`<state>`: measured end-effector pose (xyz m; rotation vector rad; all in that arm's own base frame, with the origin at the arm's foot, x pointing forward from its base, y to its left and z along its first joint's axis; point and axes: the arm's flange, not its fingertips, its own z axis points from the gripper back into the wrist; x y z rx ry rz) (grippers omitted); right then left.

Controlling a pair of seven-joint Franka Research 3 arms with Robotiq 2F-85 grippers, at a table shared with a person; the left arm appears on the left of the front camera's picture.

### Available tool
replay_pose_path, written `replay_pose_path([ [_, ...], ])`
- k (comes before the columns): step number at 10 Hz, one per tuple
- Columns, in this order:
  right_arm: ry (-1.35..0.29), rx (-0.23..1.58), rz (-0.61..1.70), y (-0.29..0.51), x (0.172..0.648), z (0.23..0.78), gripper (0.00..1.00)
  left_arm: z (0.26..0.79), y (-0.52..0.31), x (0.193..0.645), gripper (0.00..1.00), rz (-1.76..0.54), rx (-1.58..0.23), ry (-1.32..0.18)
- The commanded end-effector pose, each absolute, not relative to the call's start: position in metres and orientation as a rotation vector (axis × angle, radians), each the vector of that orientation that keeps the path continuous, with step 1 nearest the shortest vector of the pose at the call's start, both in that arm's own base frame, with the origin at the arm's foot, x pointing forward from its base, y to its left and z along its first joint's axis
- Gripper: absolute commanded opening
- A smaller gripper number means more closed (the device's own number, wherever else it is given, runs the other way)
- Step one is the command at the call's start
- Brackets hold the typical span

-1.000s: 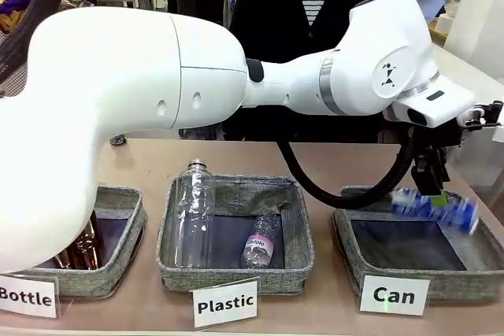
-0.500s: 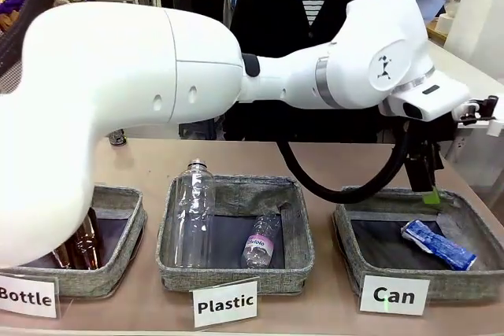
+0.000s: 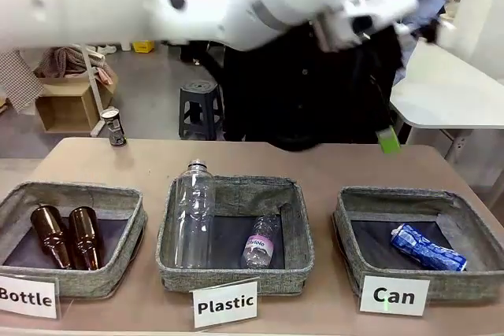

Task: Sort the can waste into the basket.
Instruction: Pick up the can waste from the table and place it in the right Fabric basket.

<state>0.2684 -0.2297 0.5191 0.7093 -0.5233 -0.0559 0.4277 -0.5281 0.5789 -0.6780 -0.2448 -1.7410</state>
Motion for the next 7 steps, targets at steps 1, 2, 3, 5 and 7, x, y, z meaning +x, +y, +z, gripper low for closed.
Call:
replay_pose_path([
  [1,-0.516,0.748,0.075,-0.185,0.311,0.505,1.0,0.591,-0.413,0.408,1.0,-1.589,-0.766,-0.272],
  [2,-0.49,0.804,0.12,-0.152,0.333,0.499,1.0,0.599,-0.367,0.417,1.0,-1.498,-0.828,-0.287],
  [3,-0.46,0.848,0.17,-0.118,0.35,0.492,1.0,0.603,-0.32,0.424,1.0,-1.372,-0.87,-0.332],
  [5,-0.391,0.922,0.231,-0.05,0.38,0.485,1.0,0.603,-0.218,0.438,1.0,-1.112,-0.976,-0.411],
  [7,-0.241,1.091,0.239,0.015,0.398,0.485,1.0,0.582,-0.107,0.438,1.0,-0.798,-1.075,-0.462],
])
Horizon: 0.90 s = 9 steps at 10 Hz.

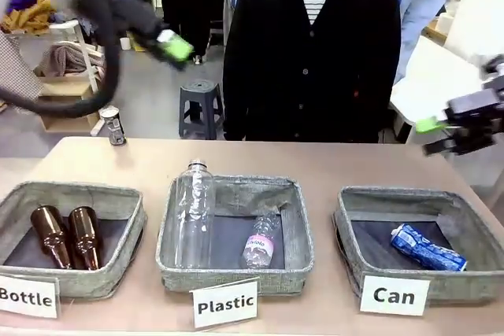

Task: Sort the can waste into the basket.
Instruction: Pick up the can waste from the table and place it in the right Fabric basket.

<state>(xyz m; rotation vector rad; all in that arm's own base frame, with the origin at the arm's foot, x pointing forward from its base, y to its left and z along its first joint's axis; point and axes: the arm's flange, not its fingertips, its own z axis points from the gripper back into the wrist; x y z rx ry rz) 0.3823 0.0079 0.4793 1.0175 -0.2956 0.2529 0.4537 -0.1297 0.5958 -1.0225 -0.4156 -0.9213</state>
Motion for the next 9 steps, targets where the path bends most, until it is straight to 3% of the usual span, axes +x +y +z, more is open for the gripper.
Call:
replay_pose_path([
  [1,-0.227,1.104,0.176,0.041,0.409,0.484,1.0,0.564,-0.066,0.433,1.0,-0.697,-1.141,-0.473],
  [3,-0.265,1.208,0.098,0.077,0.414,0.482,1.0,0.511,0.005,0.387,1.0,-0.438,-1.13,-0.462],
  [5,-0.318,1.22,0.008,0.08,0.417,0.48,1.0,0.48,0.053,0.353,1.0,-0.321,-1.204,-0.573],
  [6,-0.338,1.177,-0.022,0.074,0.415,0.473,1.0,0.467,0.065,0.346,1.0,-0.269,-1.212,-0.616],
  [7,-0.266,1.227,0.076,0.082,0.416,0.479,1.0,0.478,0.052,0.369,1.0,-0.372,-1.17,-0.475],
  [9,-0.266,1.227,0.076,0.082,0.416,0.479,1.0,0.478,0.052,0.369,1.0,-0.372,-1.17,-0.475],
])
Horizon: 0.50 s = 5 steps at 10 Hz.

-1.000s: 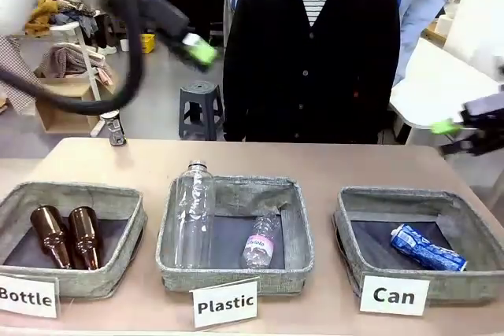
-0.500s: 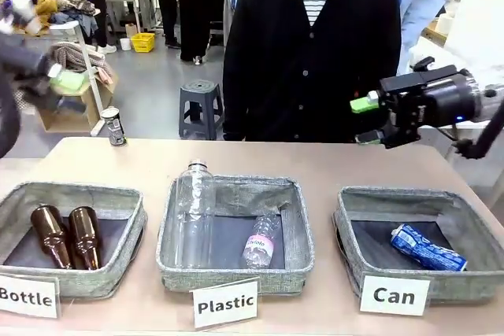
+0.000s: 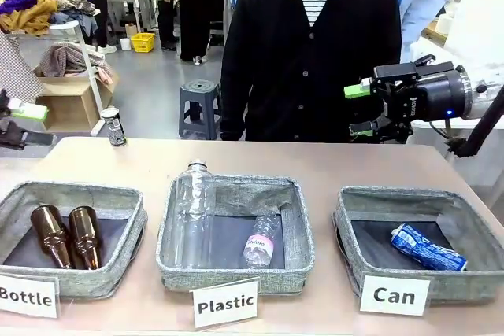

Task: Sort the can waste into the basket.
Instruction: Pick up the can waste from the table and place it in the right Fabric basket.

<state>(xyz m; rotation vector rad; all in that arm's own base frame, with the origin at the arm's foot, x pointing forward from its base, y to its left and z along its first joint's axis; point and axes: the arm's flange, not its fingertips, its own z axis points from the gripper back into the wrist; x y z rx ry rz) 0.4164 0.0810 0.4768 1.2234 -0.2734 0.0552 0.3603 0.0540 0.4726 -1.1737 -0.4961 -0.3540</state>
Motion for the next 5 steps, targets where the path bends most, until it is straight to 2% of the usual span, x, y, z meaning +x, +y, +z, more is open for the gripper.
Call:
replay_pose_path([
  [1,-0.266,1.227,0.076,0.0819,0.4164,0.479,1.0,0.4781,0.0518,0.3693,1.0,-0.372,-1.17,-0.475],
  [5,-0.266,1.227,0.076,0.0819,0.4164,0.479,1.0,0.4781,0.0518,0.3693,1.0,-0.372,-1.17,-0.475],
])
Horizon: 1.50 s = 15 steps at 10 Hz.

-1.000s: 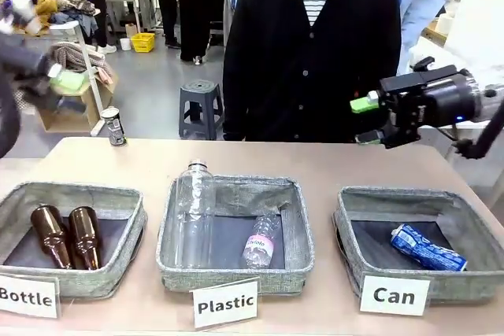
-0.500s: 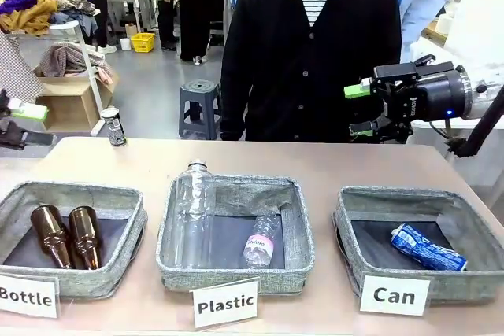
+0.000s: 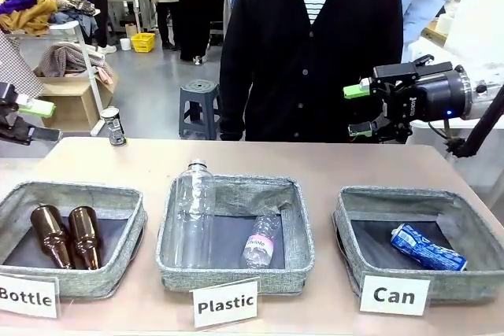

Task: Sort the can waste into the basket.
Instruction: Pick up the can waste from the table and place it in the right Fabric basket.

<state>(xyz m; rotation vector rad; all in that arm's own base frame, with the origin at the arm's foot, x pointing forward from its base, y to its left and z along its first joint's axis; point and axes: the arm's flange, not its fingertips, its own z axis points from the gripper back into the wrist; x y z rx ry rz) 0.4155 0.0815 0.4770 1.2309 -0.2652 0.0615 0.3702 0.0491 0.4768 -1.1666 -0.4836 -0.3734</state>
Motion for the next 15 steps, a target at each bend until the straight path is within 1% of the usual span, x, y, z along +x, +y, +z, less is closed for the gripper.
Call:
replay_pose_path([
  [1,-0.266,1.227,0.076,0.082,0.416,0.479,1.0,0.477,0.049,0.37,1.0,-0.375,-1.167,-0.483],
  [2,-0.266,1.227,0.076,0.082,0.416,0.479,1.0,0.48,0.064,0.398,1.0,-0.371,-1.132,-0.504],
  [3,-0.266,1.227,0.076,0.082,0.416,0.479,1.0,0.481,0.085,0.429,1.0,-0.541,-1.119,-0.47],
  [5,-0.266,1.227,0.076,0.082,0.416,0.479,1.0,0.473,0.13,0.479,1.0,-0.692,-0.839,-0.698],
  [6,-0.266,1.227,0.076,0.082,0.416,0.479,1.0,0.456,0.146,0.503,1.0,-0.884,-0.703,-0.783],
  [7,-0.266,1.227,0.076,0.082,0.416,0.479,1.0,0.442,0.152,0.519,1.0,-0.987,-0.552,-0.902],
  [9,-0.266,1.227,0.076,0.082,0.416,0.479,1.0,0.408,0.159,0.546,1.0,-1.006,-0.437,-1.091],
  [10,-0.266,1.227,0.076,0.082,0.416,0.479,1.0,0.392,0.165,0.568,1.0,-0.969,-0.441,-0.985],
  [11,-0.266,1.227,0.076,0.082,0.416,0.479,1.0,0.383,0.169,0.582,1.0,-0.952,-0.467,-0.922],
  [12,-0.266,1.227,0.076,0.082,0.416,0.479,1.0,0.383,0.168,0.586,1.0,-0.942,-0.505,-0.895],
  [13,-0.266,1.227,0.076,0.082,0.416,0.479,1.0,0.385,0.171,0.567,1.0,-0.972,-0.431,-0.956],
  [15,-0.266,1.227,0.076,0.082,0.416,0.479,1.0,0.385,0.171,0.567,1.0,-0.972,-0.431,-0.956],
])
